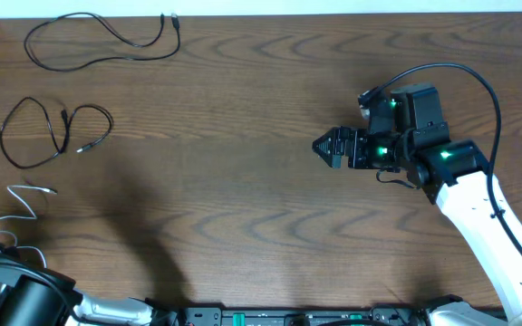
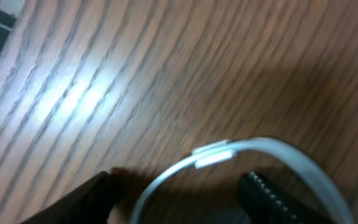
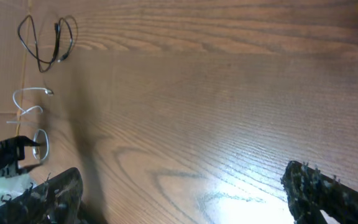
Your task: Untangle cables
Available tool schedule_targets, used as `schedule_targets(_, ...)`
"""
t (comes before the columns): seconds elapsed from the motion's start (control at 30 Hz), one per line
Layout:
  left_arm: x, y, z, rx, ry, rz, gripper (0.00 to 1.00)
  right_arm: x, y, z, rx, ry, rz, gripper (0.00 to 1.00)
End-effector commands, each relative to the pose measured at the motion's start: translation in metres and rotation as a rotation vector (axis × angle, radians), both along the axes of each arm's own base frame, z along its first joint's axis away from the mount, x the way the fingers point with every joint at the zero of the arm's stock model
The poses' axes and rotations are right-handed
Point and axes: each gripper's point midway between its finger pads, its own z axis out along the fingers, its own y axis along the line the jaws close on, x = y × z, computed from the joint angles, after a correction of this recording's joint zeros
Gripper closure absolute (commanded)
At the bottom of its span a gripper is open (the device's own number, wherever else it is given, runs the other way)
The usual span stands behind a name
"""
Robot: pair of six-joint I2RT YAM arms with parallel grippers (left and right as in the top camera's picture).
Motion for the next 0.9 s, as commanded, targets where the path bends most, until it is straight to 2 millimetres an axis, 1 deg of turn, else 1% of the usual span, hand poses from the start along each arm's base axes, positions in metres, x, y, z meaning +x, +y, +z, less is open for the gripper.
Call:
schedule_targets(0.0, 0.012, -0.020, -0.037, -0.125, -0.065, -0.057, 0.48, -0.001, 0.003, 0.004, 0.001, -0.017, 0.017, 0.01)
schedule_targets(0.07, 0.026, -0.016, -0.037, -0.116, -0.133, -0.099, 0.49, -0.001, 0.003, 0.004, 0.001, -0.018, 0.017, 0.01)
schedule_targets(0.1, 0.031, -0.015, -0.036, -0.113, -0.156, -0.115, 0.51, -0.001, 0.003, 0.004, 0.001, -0.019, 0.017, 0.01)
schedule_targets(0.13, 0.038, -0.012, -0.035, -0.103, -0.182, -0.143, 0.58, -0.001, 0.003, 0.004, 0.001, -0.019, 0.017, 0.01)
schedule_targets(0.17, 0.045, -0.009, -0.034, -0.091, -0.211, -0.174, 0.60, -0.001, 0.003, 0.004, 0.001, -0.018, 0.017, 0.01)
schedule_targets(0.2, 0.051, -0.007, -0.032, -0.081, -0.237, -0.197, 0.61, -0.001, 0.003, 0.004, 0.000, -0.016, 0.017, 0.01)
schedule_targets(0.23, 0.062, -0.003, -0.029, -0.064, -0.280, -0.236, 0.61, -0.002, 0.003, 0.003, 0.000, -0.014, 0.018, 0.01)
schedule_targets(0.3, 0.071, 0.000, -0.026, -0.048, -0.318, -0.262, 0.62, -0.002, 0.003, 0.003, 0.000, -0.013, 0.018, 0.01)
schedule_targets(0.37, 0.076, -0.001, -0.026, -0.044, -0.324, -0.278, 0.61, -0.001, 0.003, 0.003, 0.000, -0.014, 0.017, 0.01)
schedule_targets(0.47, 0.091, -0.001, -0.023, -0.027, -0.338, -0.322, 0.62, -0.001, 0.003, 0.004, 0.001, -0.017, 0.017, 0.01)
schedule_targets(0.53, 0.105, -0.003, -0.020, -0.015, -0.357, -0.380, 0.61, -0.001, 0.003, 0.004, 0.001, -0.016, 0.017, 0.01)
schedule_targets(0.63, 0.122, -0.007, -0.018, -0.001, -0.363, -0.430, 0.61, -0.002, 0.003, 0.003, 0.000, -0.012, 0.017, 0.01)
schedule_targets(0.67, 0.123, -0.008, -0.017, 0.000, -0.363, -0.434, 0.51, -0.002, 0.003, 0.003, -0.001, -0.012, 0.018, 0.01)
schedule_targets(0.7, 0.124, -0.008, -0.016, 0.000, -0.363, -0.437, 0.36, -0.002, 0.003, 0.003, -0.001, -0.012, 0.018, 0.01)
schedule_targets(0.73, 0.123, -0.008, -0.015, 0.001, -0.360, -0.434, 0.28, -0.002, 0.003, 0.003, 0.000, -0.012, 0.017, 0.01)
schedule_targets(0.8, 0.112, -0.005, -0.011, 0.006, -0.331, -0.407, 0.10, -0.002, 0.003, 0.003, 0.000, -0.012, 0.018, 0.01)
schedule_targets(0.87, 0.098, 0.001, -0.002, 0.031, -0.291, -0.373, 0.08, -0.002, 0.003, 0.003, -0.001, -0.013, 0.017, 0.01)
